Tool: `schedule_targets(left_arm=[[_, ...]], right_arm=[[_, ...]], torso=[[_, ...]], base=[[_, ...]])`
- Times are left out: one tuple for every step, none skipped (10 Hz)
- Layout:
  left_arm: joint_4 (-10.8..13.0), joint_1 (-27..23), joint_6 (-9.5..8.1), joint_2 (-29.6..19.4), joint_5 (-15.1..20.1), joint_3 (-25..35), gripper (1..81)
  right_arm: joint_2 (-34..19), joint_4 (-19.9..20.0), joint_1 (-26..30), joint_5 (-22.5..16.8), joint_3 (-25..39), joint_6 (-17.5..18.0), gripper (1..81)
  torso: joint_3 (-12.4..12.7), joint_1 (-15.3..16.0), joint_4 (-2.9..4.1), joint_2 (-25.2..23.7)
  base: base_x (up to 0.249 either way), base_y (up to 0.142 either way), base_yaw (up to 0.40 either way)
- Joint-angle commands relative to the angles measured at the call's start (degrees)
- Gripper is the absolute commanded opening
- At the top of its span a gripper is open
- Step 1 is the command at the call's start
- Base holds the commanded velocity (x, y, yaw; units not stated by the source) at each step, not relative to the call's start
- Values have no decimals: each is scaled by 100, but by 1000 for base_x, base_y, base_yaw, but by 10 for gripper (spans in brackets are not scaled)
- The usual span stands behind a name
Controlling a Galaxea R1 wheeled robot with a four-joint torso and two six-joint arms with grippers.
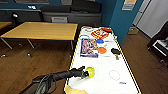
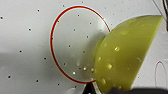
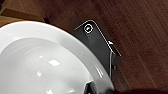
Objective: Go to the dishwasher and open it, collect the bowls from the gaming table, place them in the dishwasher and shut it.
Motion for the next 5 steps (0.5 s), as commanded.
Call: schedule_targets(left_arm=[[379,-674,-40,0,724,148,10],[379,-709,-31,-141,689,403,10],[379,-840,-31,-323,689,802,10],[379,-1077,-22,-589,689,1264,10],[379,-1271,-22,-930,689,1858,10]], right_arm=[[-305,-77,189,-438,78,-7,10],[-305,-77,207,-438,78,-7,10],[-305,-77,215,-463,87,-7,10],[-314,-68,233,-561,69,-7,10],[-323,-68,233,-570,78,-8,10]], torso=[[0,0,0,0],[0,0,0,0],[0,0,0,0],[0,0,0,0],[0,0,0,0]], base=[[0,0,0],[0,0,0],[0,0,0],[0,0,0],[0,0,0]])
